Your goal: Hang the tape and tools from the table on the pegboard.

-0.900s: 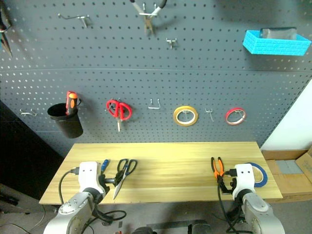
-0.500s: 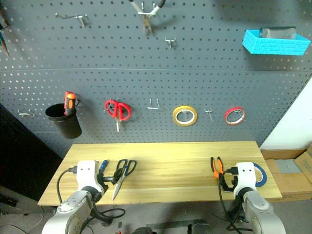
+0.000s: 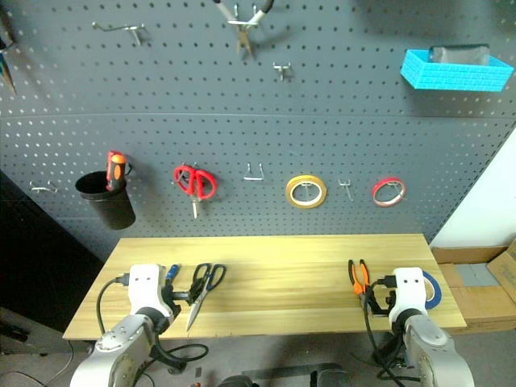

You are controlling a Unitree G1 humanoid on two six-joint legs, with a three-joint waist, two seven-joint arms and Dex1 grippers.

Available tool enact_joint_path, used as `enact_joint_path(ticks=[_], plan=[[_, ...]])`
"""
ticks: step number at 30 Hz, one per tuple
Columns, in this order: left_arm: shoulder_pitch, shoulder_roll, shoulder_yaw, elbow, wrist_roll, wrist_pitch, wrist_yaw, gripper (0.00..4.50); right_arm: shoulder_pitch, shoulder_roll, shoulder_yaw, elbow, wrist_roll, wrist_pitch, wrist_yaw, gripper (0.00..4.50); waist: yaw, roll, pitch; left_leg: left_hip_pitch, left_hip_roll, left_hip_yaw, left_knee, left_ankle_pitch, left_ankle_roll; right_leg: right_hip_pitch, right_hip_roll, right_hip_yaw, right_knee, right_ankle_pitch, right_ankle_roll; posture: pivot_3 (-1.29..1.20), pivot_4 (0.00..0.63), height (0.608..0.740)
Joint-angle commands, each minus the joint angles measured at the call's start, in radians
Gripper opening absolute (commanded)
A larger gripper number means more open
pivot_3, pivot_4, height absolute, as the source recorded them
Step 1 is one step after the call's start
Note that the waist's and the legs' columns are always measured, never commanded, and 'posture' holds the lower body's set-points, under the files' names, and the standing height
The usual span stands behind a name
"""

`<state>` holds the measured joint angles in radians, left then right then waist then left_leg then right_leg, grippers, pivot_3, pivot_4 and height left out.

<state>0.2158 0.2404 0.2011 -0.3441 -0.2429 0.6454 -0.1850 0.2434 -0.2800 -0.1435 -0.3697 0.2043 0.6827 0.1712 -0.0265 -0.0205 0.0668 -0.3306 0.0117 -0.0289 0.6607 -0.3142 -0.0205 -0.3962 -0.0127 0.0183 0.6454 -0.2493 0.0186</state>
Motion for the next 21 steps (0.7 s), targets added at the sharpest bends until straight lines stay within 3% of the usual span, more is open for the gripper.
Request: enact_joint_path(ticks=[1, 10, 15, 21], plan=[[-0.03, 0.003, 0.0, -0.018, 0.012, -0.019, 0.014, 4.49, -0.027, -0.022, -0.029, 0.0, -0.009, -0.024, 0.005, 4.49, 0.0, 0.0, 0.001, 0.0, 0.0, 0.0, 0.0, 0.0, 0.0, 0.0, 0.0, 0.0, 0.0, 0.0, 0.0, 0.02, 0.026, 0.74], [-0.18, 0.057, -0.184, -0.001, 0.01, -0.009, -0.135, 4.49, -0.134, -0.097, -0.049, 0.227, -0.031, -0.093, 0.053, 4.49, 0.001, 0.0, 0.012, 0.0, -0.001, 0.003, 0.001, 0.0, 0.0, 0.001, 0.0, 0.0, 0.0, 0.0, 0.0, 0.0, 0.066, 0.74], [-0.318, 0.066, -0.363, 0.061, 0.007, 0.008, -0.278, 4.49, -0.207, -0.134, -0.064, 0.351, -0.011, -0.112, 0.109, 4.49, -0.004, 0.002, 0.04, 0.0, -0.002, 0.004, 0.0, 0.0, 0.0, 0.003, 0.0, 0.001, 0.0, 0.0, 0.0, -0.03, 0.119, 0.74], [-0.534, 0.044, -0.616, 0.247, 0.06, -0.09, -0.507, 4.49, -0.32, -0.171, -0.093, 0.482, -0.009, -0.093, 0.131, 4.49, -0.008, 0.003, 0.089, -0.001, -0.001, 0.004, 0.0, 0.0, 0.001, 0.002, 0.001, 0.001, 0.0, 0.002, 0.003, -0.06, 0.191, 0.74]])
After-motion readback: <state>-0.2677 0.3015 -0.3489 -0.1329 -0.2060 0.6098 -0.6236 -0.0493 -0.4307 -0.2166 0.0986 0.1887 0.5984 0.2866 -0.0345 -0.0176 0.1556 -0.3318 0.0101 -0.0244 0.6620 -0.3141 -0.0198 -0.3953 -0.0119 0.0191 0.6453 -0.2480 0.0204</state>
